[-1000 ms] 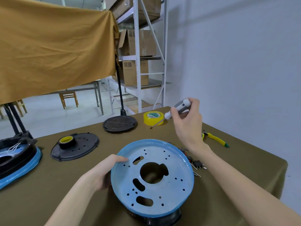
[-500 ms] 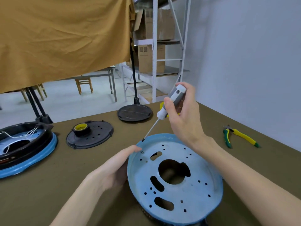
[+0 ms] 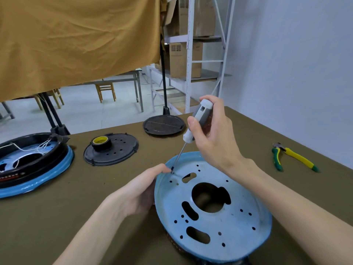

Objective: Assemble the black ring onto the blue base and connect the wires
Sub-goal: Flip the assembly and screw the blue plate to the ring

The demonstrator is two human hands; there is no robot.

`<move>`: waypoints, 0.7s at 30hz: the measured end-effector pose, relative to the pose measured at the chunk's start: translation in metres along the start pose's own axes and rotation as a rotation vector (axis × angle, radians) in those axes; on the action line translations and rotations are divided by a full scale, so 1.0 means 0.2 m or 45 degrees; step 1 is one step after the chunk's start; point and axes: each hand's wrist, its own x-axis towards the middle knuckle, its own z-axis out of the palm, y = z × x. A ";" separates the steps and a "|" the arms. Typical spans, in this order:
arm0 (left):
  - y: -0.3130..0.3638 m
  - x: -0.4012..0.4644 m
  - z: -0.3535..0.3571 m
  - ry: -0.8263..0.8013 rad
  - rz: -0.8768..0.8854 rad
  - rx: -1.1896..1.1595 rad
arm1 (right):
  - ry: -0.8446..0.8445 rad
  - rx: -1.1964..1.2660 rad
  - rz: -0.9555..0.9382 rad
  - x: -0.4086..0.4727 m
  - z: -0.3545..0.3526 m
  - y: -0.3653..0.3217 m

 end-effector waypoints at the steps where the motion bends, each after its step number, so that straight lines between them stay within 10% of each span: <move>1: 0.00 0.00 0.00 0.000 -0.003 -0.001 | 0.001 0.000 -0.003 0.00 0.00 0.00; 21: -0.01 0.00 -0.01 -0.026 -0.005 0.022 | -0.021 -0.017 0.031 0.02 -0.01 0.00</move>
